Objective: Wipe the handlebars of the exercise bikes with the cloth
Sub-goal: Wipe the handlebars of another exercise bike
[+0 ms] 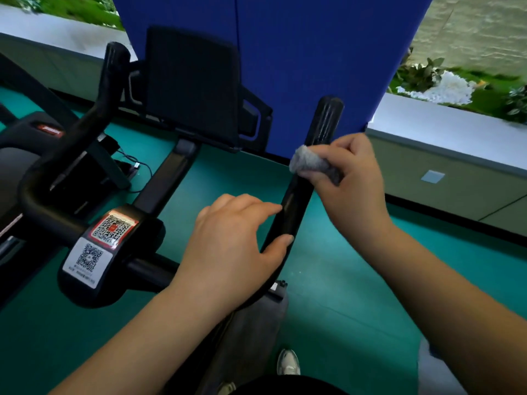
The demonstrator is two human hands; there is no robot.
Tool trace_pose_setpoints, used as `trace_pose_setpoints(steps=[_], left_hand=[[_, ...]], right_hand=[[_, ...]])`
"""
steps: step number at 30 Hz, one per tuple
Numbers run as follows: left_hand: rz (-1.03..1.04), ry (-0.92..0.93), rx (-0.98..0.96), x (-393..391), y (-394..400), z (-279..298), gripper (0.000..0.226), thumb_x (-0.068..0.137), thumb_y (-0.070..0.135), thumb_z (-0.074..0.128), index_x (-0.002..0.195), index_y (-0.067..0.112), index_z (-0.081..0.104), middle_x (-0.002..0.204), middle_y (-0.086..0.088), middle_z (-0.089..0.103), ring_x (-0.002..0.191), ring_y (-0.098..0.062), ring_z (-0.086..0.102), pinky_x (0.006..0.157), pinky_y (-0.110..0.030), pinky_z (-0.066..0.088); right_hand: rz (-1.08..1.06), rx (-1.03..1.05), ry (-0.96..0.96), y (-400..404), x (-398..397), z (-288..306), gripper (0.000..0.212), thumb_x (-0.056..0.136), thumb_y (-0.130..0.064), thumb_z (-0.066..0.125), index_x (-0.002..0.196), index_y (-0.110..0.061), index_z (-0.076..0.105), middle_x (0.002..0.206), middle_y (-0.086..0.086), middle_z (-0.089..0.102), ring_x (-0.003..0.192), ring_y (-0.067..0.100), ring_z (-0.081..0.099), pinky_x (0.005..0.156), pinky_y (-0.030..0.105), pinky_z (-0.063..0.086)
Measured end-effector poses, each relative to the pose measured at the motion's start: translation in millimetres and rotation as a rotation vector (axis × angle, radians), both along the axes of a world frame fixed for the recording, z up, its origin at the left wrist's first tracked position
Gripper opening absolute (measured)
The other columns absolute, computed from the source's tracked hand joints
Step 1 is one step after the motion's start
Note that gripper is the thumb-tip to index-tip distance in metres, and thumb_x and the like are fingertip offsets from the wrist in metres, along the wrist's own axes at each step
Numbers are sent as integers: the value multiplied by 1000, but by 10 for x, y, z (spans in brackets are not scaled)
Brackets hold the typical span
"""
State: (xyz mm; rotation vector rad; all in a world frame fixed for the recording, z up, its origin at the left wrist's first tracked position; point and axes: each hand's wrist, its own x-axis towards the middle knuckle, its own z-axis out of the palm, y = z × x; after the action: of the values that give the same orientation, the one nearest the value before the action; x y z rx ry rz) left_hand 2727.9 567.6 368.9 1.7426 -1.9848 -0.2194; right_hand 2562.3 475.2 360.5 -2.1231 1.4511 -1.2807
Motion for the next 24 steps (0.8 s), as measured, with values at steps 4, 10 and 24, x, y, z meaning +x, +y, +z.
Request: trace_pose_setpoints(steps=[4, 10, 24], left_hand=[[56, -9, -27, -76, -90, 3, 49, 75, 59, 50, 110, 31, 68, 100, 15, 64, 98, -14, 56, 84, -34, 44], [93, -15, -27, -133, -186, 49, 49, 74, 59, 50, 108, 29, 71, 97, 12, 66, 96, -18, 57, 84, -37, 47], [165, -52, 11, -218, -256, 127, 50, 73, 61, 53, 111, 31, 70, 103, 13, 67, 103, -16, 56, 88, -33, 40]], right_hand=[[76, 37, -29, 366, -68, -219, 38, 76, 3, 70, 109, -16, 70, 92, 0, 42, 81, 5, 44, 72, 5, 34], [75, -117, 56, -150, -63, 53, 26, 79, -8, 72, 103, -16, 73, 90, 1, 41, 82, 11, 41, 72, 9, 33], [48, -216, 135, -368, -118, 228, 19, 84, -20, 71, 102, -14, 72, 90, 3, 41, 82, 19, 44, 70, 25, 40]])
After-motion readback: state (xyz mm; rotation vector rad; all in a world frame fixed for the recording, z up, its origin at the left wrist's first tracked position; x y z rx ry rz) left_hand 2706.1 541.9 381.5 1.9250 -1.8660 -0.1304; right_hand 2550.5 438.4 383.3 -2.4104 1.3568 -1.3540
